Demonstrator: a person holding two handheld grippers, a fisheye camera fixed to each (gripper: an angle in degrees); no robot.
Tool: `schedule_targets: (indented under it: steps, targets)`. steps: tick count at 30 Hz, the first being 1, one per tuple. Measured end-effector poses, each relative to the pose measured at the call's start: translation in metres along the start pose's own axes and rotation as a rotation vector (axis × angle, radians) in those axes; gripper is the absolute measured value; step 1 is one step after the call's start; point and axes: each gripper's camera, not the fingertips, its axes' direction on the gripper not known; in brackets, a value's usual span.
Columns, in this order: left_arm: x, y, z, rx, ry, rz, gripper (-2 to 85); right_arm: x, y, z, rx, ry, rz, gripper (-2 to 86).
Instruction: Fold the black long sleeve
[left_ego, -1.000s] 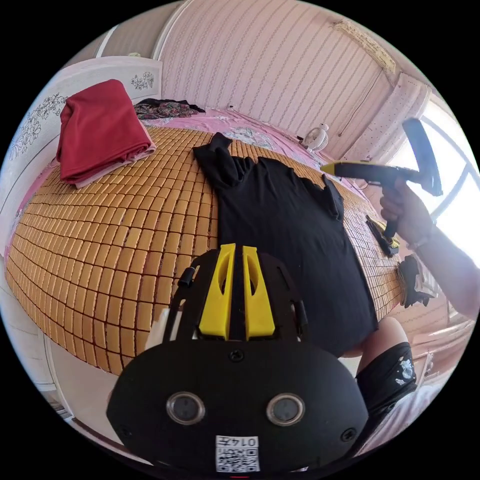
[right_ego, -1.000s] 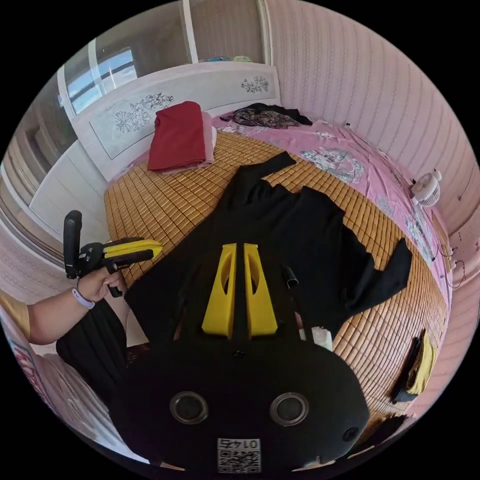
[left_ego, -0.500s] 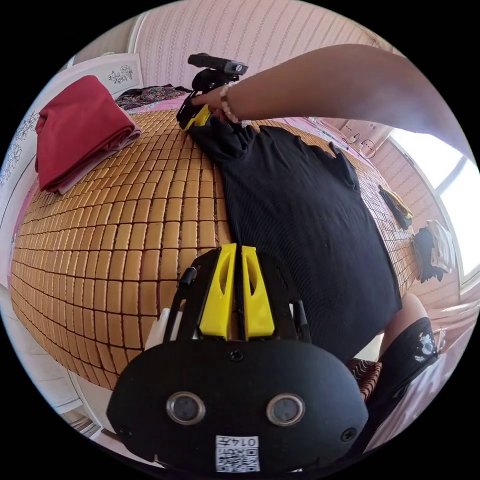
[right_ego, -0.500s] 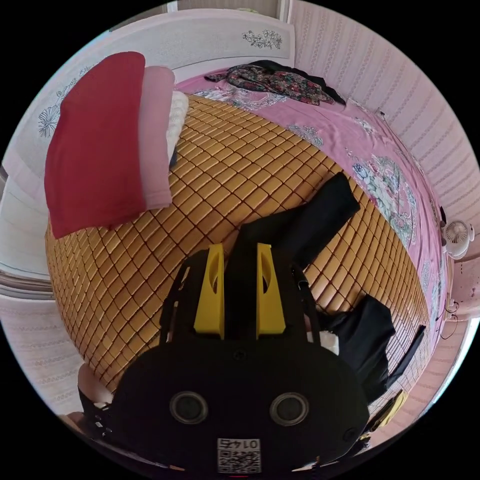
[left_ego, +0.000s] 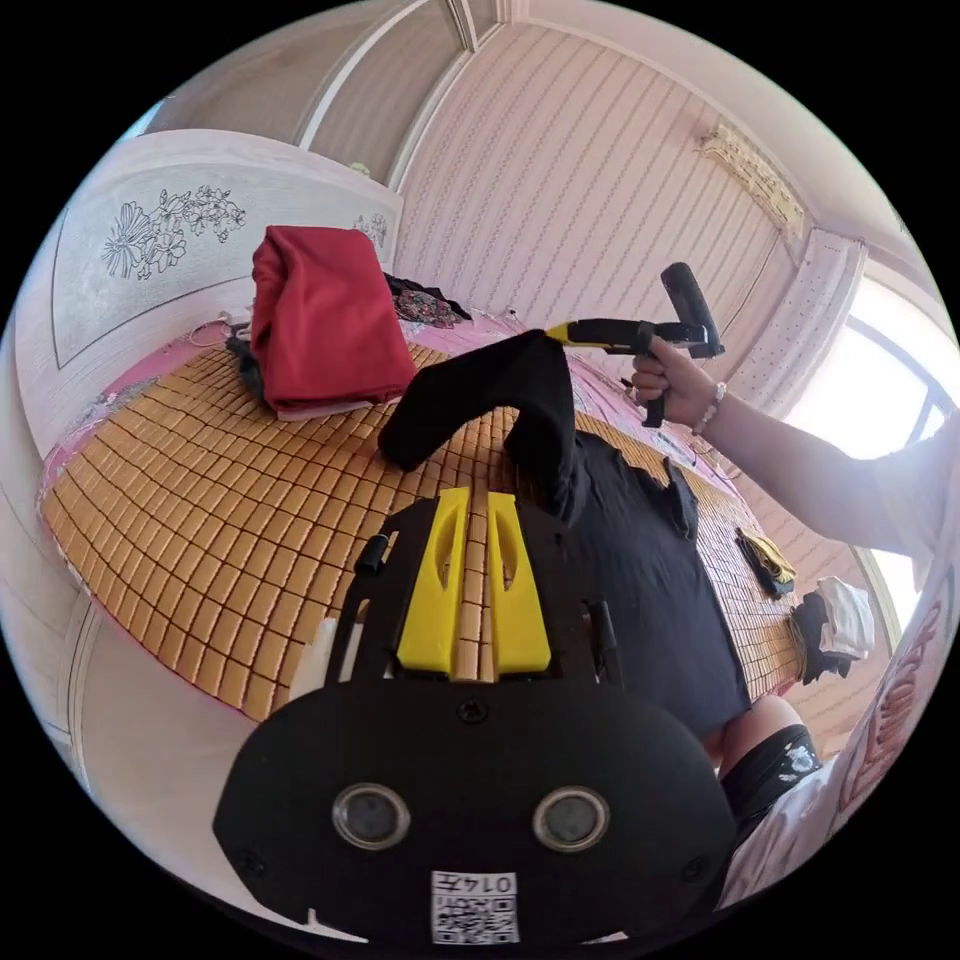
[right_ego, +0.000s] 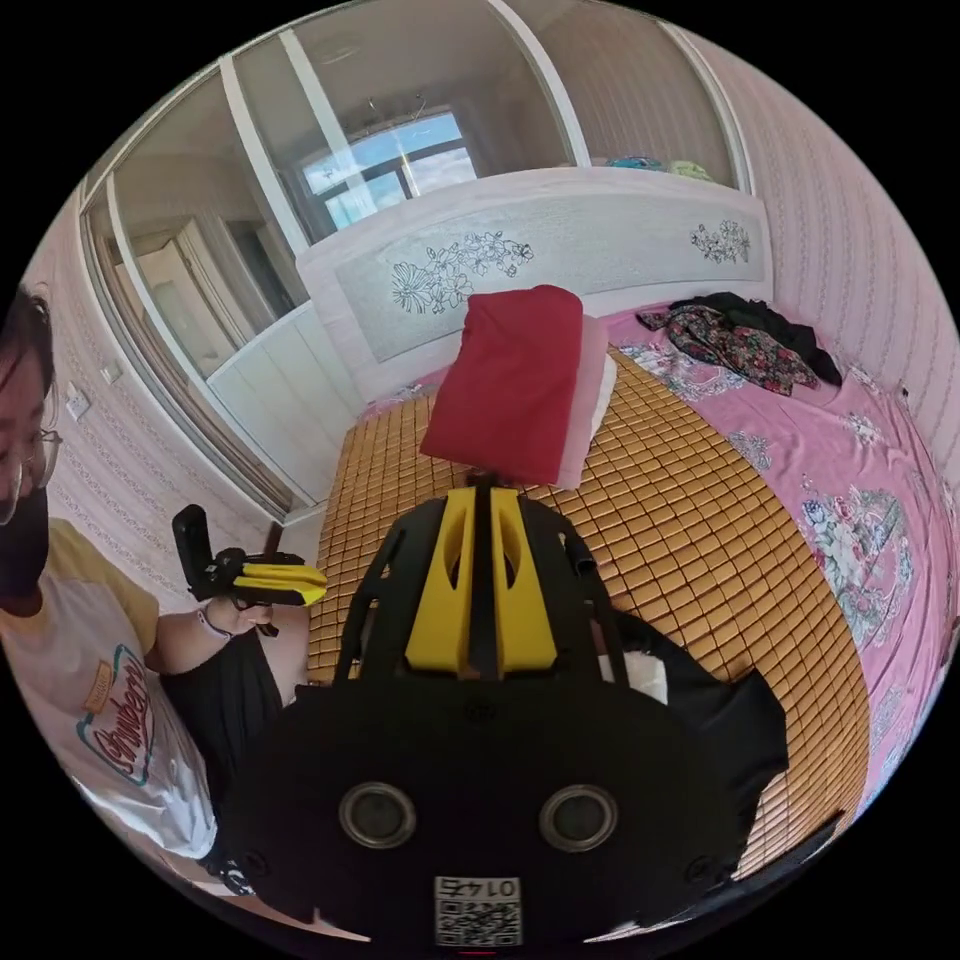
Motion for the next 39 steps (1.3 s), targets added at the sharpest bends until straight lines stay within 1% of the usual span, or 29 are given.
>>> schedule_targets:
  steps: [2,3,5,9,12,15,17,18,19,20,21,23,24,25,26,28,30,35,39]
  targets:
    - [-0.017,0.005,-0.010,-0.038,-0.052,-0.026,4.1,0.014,0.002,0.013,-0.067,0.013,0.095,6.0]
    - [-0.029,0.008,-0.015,-0.068,-0.084,-0.044,4.1,0.021,0.006,0.021,-0.096,-0.015,0.141,6.9]
    - [-0.044,0.014,-0.023,-0.094,-0.117,-0.055,4.2,0.029,0.014,0.030,-0.121,-0.052,0.186,7.2]
    - [-0.070,0.011,-0.021,-0.154,-0.185,-0.038,4.4,0.033,0.032,0.046,-0.210,-0.010,0.226,7.3]
    - [-0.077,-0.008,-0.002,-0.171,-0.185,0.011,5.5,0.028,0.039,0.059,-0.299,0.063,0.195,7.5]
    - [-0.087,-0.034,0.032,-0.218,-0.171,-0.010,8.2,0.022,0.038,0.071,-0.364,0.128,0.149,7.9]
    - [-0.095,-0.047,0.058,-0.282,-0.137,-0.058,9.1,0.021,0.035,0.074,-0.359,0.144,0.155,7.9]
    - [-0.099,-0.051,0.076,-0.347,-0.123,-0.080,7.8,0.020,0.034,0.074,-0.341,0.128,0.165,8.0]
    - [-0.100,-0.053,0.086,-0.374,-0.155,-0.082,5.9,0.020,0.034,0.074,-0.334,0.117,0.171,8.0]
    - [-0.098,-0.054,0.085,-0.344,-0.172,-0.055,4.6,0.020,0.033,0.074,-0.328,0.101,0.176,8.0]
    - [-0.096,-0.054,0.085,-0.348,-0.195,-0.026,3.0,0.019,0.034,0.074,-0.330,0.100,0.176,8.0]
    - [-0.096,-0.057,0.074,-0.377,-0.229,-0.034,2.6,0.017,0.034,0.072,-0.334,0.112,0.162,7.9]
    - [-0.093,-0.059,0.054,-0.338,-0.276,-0.033,2.6,0.016,0.035,0.070,-0.339,0.117,0.152,7.9]
    - [-0.091,-0.060,0.027,-0.257,-0.291,-0.050,3.1,0.015,0.035,0.068,-0.340,0.117,0.149,7.9]
    - [-0.091,-0.059,0.015,-0.220,-0.279,-0.068,3.4,0.015,0.036,0.064,-0.335,0.110,0.144,7.9]
    - [-0.100,-0.055,-0.026,-0.112,-0.199,-0.130,3.8,0.014,0.037,0.059,-0.319,0.104,0.138,7.9]
    - [-0.109,-0.049,-0.039,-0.115,-0.186,-0.149,4.3,0.015,0.038,0.057,-0.310,0.110,0.133,7.9]
    - [-0.138,-0.029,-0.036,-0.189,-0.243,-0.227,4.9,0.023,0.034,0.065,-0.327,0.103,0.167,7.9]
    - [-0.142,-0.025,-0.017,-0.218,-0.251,-0.250,5.5,0.022,0.025,0.077,-0.346,0.170,0.140,7.9]
